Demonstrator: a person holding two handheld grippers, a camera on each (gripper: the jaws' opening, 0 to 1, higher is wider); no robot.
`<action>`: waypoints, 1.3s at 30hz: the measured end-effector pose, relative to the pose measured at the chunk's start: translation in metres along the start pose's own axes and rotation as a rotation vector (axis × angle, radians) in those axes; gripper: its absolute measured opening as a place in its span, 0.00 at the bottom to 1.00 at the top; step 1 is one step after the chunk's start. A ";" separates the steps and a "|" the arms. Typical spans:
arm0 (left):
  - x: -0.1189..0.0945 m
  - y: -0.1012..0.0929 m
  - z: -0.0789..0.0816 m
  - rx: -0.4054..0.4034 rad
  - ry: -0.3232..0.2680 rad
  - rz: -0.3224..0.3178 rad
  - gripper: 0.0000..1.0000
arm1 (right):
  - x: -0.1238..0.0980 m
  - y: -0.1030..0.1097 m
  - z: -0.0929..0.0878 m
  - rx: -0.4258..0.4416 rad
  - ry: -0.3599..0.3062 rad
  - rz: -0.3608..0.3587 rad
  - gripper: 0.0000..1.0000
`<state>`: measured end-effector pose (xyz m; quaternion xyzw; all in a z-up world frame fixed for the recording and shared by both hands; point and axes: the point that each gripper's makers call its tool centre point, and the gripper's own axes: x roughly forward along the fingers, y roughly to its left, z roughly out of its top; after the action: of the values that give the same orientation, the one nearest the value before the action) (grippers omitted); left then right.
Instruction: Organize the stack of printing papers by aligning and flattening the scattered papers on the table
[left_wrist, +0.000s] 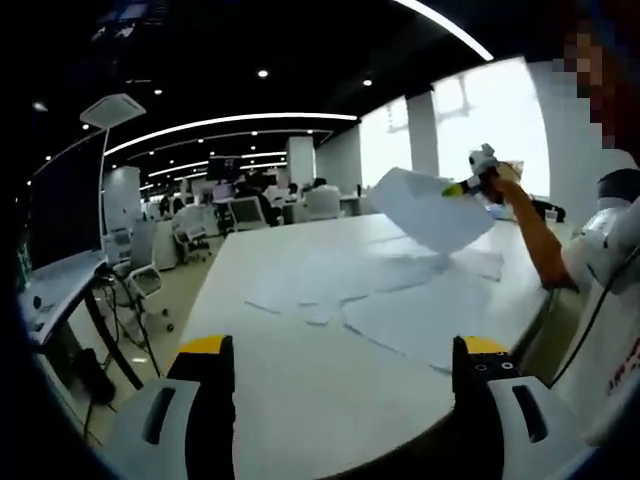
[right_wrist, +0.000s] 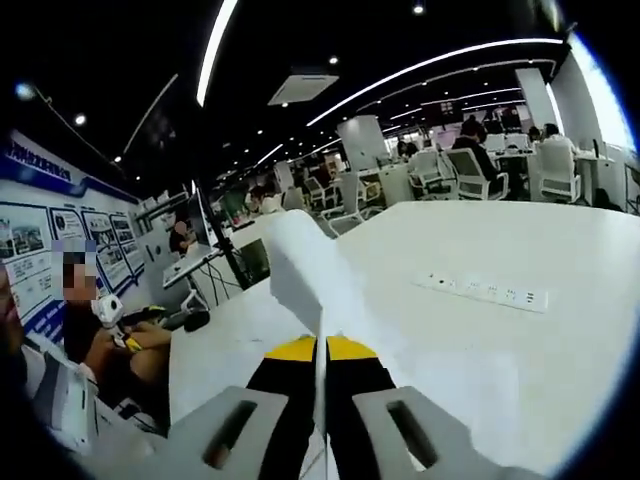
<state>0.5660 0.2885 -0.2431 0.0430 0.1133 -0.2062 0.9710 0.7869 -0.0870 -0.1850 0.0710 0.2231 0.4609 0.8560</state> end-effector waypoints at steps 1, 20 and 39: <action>0.001 0.000 0.000 -0.001 0.001 -0.002 0.92 | 0.000 0.000 0.000 0.001 0.002 -0.001 0.00; 0.022 0.012 0.008 0.030 -0.009 0.009 0.92 | 0.000 0.001 0.005 0.000 -0.002 0.012 0.00; 0.034 0.010 0.009 0.037 -0.028 0.005 0.91 | -0.008 0.003 0.019 -0.014 -0.043 0.021 0.00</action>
<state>0.6024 0.2828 -0.2419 0.0583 0.0960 -0.2065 0.9720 0.7897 -0.0901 -0.1647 0.0773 0.2010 0.4698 0.8561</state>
